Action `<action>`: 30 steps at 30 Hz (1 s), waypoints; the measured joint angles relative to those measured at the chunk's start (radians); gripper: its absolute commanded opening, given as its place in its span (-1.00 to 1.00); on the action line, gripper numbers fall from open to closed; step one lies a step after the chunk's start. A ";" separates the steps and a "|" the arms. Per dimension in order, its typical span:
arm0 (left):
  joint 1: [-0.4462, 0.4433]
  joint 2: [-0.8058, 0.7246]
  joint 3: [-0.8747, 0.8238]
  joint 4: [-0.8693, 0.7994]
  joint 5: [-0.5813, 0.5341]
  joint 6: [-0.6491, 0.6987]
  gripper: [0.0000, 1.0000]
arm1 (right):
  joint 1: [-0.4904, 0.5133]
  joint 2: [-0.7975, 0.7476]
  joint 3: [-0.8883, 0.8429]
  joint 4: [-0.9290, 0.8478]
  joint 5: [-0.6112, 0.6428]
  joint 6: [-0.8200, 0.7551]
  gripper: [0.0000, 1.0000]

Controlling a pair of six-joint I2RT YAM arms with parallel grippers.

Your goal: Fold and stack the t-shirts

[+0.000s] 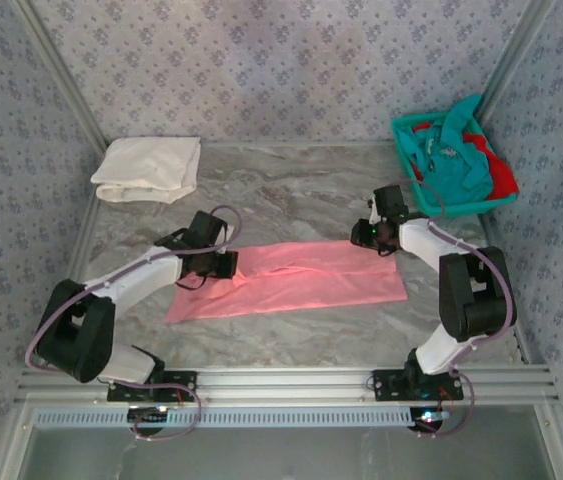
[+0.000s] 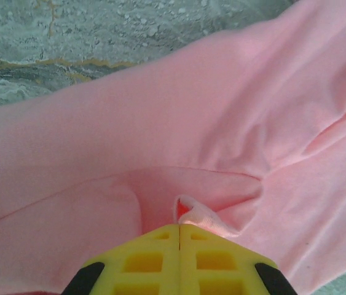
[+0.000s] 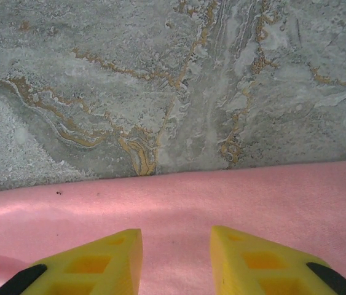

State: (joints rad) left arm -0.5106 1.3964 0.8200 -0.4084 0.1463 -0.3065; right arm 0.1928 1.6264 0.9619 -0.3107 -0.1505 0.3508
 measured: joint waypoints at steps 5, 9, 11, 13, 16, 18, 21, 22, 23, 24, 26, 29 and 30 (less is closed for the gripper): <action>-0.042 -0.042 -0.029 -0.012 0.010 0.018 -0.92 | -0.001 0.000 0.000 0.000 0.000 0.000 -0.26; -0.100 -0.074 -0.045 -0.051 0.023 0.045 -0.69 | -0.001 0.000 0.000 0.000 0.000 0.000 -0.26; -0.126 -0.089 -0.045 -0.064 0.028 0.062 -0.64 | -0.001 0.001 0.000 0.000 0.000 0.000 -0.26; -0.149 -0.110 -0.045 -0.071 0.037 0.078 -0.59 | -0.001 0.002 0.000 0.000 0.000 0.000 -0.25; -0.166 -0.150 -0.047 -0.063 0.079 0.094 -0.48 | -0.001 0.002 0.000 -0.001 -0.001 0.000 -0.25; -0.166 -0.195 -0.064 -0.034 0.098 0.101 -0.54 | -0.001 0.002 0.000 -0.001 -0.001 0.000 -0.25; -0.153 -0.239 -0.081 -0.007 0.077 0.089 -0.35 | -0.001 0.002 0.000 -0.005 -0.001 0.000 -0.24; -0.131 -0.237 -0.080 0.001 0.069 0.076 -0.38 | -0.001 0.002 0.000 -0.007 -0.001 0.000 -0.25; -0.104 -0.229 -0.080 0.005 0.058 0.061 -0.37 | -0.001 0.002 0.000 -0.008 -0.001 0.000 -0.25; -0.067 -0.214 -0.079 0.006 0.047 0.042 -0.30 | -0.001 0.002 0.000 -0.010 -0.001 0.000 -0.25; 0.008 -0.177 -0.077 -0.004 0.011 -0.008 -0.27 | -0.001 -0.002 0.000 -0.013 0.000 0.000 -0.24; 0.090 -0.135 -0.075 -0.069 -0.069 -0.088 -0.26 | -0.002 -0.011 0.000 -0.017 0.000 0.000 -0.24; 0.098 -0.135 -0.075 -0.101 -0.096 -0.114 -0.26 | -0.003 -0.015 0.000 -0.017 0.000 0.000 -0.24</action>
State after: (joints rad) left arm -0.4126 1.2617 0.7452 -0.5095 0.0502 -0.4206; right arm 0.1902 1.6112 0.9623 -0.3275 -0.1501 0.3504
